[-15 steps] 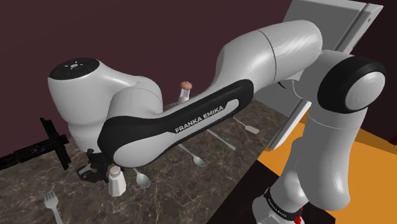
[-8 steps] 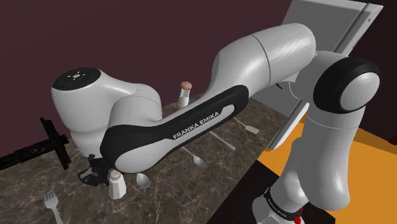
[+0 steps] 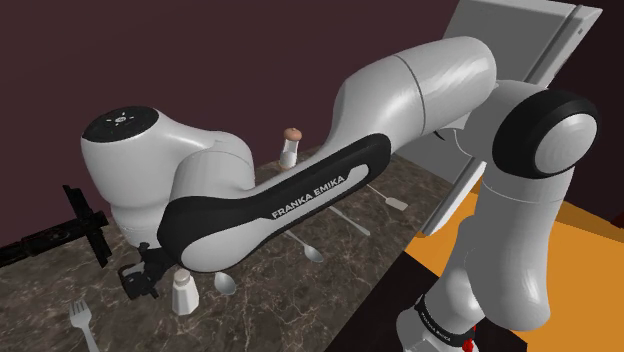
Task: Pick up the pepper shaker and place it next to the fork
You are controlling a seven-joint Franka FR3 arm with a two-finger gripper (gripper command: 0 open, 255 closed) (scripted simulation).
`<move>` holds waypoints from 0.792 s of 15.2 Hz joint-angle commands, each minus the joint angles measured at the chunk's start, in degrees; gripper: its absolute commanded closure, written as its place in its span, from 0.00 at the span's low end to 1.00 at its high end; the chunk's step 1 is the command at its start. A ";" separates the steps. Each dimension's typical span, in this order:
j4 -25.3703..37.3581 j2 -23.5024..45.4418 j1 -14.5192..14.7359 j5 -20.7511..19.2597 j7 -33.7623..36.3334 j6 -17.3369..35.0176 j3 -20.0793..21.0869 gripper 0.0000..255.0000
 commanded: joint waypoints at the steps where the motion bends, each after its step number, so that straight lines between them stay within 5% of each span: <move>1: 0.00 0.00 0.00 0.00 0.00 0.00 0.00 0.00; 5: 4.38 -2.22 0.22 1.61 -1.06 -6.34 0.80 0.00; 12: 4.38 -2.22 0.23 1.61 -1.06 -6.34 0.80 0.00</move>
